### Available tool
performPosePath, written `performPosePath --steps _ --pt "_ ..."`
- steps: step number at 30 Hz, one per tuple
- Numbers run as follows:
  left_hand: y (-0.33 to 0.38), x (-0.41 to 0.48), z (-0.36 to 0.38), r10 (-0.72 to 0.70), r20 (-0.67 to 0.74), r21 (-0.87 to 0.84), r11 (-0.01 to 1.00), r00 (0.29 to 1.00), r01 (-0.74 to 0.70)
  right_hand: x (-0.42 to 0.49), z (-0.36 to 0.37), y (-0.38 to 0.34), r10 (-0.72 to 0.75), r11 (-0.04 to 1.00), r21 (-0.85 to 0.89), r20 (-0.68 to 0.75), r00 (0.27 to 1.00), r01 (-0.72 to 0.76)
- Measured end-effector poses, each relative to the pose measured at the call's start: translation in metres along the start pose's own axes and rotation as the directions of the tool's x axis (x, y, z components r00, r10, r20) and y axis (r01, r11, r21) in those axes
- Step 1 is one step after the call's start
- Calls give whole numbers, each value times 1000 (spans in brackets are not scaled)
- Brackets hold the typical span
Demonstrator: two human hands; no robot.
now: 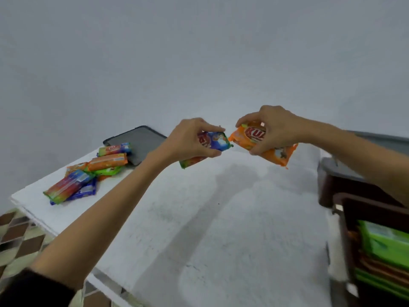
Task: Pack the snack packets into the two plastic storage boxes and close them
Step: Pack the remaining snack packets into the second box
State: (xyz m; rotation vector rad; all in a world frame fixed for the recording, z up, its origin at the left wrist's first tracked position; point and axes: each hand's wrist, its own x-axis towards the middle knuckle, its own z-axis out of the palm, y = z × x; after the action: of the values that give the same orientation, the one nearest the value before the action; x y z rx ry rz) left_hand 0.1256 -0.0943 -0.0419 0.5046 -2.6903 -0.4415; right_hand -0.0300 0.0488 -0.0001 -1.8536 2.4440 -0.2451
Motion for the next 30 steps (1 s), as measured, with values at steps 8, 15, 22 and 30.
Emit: performPosePath --steps 8,15,22,30 --pt "164 -1 67 378 141 -223 913 915 -343 -184 -16 85 122 992 -32 142 982 -118" --pt "246 -36 141 571 395 -225 819 719 -527 -295 25 124 243 952 71 421 874 -299" --pt "282 -47 192 545 610 -14 734 575 -679 -323 63 142 254 966 -82 473 844 -244" --pt "294 -56 218 443 724 147 649 529 -746 -321 92 141 177 955 -295 478 860 -33"
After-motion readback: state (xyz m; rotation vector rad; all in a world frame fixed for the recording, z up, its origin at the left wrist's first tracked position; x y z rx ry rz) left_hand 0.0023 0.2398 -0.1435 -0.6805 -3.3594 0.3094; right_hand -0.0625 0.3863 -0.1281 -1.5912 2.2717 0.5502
